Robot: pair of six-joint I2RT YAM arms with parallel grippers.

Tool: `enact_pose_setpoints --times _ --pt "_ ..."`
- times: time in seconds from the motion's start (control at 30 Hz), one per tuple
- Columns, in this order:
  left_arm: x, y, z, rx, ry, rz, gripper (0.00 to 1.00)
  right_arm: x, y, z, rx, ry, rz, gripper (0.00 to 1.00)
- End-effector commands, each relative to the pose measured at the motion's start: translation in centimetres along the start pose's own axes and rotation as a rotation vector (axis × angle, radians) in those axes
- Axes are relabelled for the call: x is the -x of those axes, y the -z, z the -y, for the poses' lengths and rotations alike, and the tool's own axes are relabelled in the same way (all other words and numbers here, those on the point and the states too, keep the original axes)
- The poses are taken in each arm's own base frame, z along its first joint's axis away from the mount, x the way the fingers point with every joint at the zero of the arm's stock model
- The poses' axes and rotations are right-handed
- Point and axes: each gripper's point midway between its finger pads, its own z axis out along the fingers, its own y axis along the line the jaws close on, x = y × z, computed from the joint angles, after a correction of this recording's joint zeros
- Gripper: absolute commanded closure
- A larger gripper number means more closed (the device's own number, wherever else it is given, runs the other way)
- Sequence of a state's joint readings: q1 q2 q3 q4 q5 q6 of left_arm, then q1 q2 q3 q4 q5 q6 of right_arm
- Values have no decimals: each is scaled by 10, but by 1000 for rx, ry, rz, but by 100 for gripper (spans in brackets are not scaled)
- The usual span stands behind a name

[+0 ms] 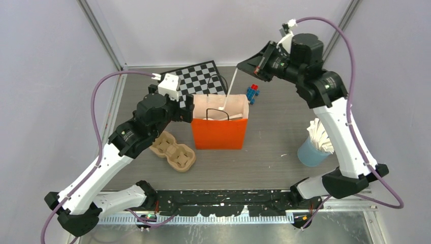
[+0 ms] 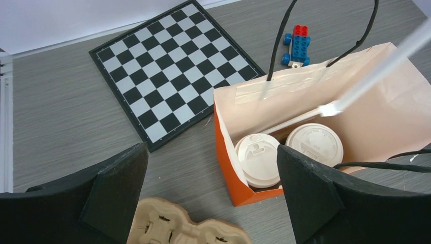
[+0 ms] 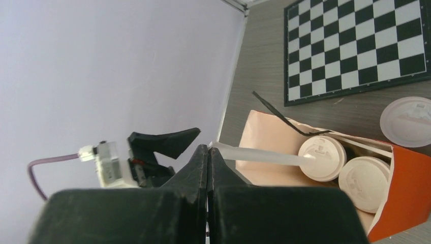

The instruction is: Pack the takeout coffee

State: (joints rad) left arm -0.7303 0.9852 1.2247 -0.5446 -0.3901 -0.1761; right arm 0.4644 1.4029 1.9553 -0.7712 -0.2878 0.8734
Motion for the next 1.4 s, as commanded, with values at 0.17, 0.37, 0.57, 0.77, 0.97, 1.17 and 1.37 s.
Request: enact_pose_setpoints --times 0.17,0.37,0.57,0.77,0.97,1.17,1.37 --pt "1 8 -12 40 7 18 0 -30 -63 6 54 -11 -42 100" --pt "-16 13 -15 51 16 -25 0 -49 -62 41 -35 -25 -27 99" --pt "-19 15 -16 53 7 -52 0 -56 -31 65 -140 82 -41 65" --pt "4 23 -15 33 -12 -28 0 -47 13 81 -304 229 -52 28" --pt "24 35 5 -94 21 7 0 -42 50 117 -483 325 -17 18" --pt "37 45 18 -173 77 40 0 -19 84 135 -599 383 136 14" --pt "25 52 17 -169 198 34 0 -13 96 145 -659 396 182 12"
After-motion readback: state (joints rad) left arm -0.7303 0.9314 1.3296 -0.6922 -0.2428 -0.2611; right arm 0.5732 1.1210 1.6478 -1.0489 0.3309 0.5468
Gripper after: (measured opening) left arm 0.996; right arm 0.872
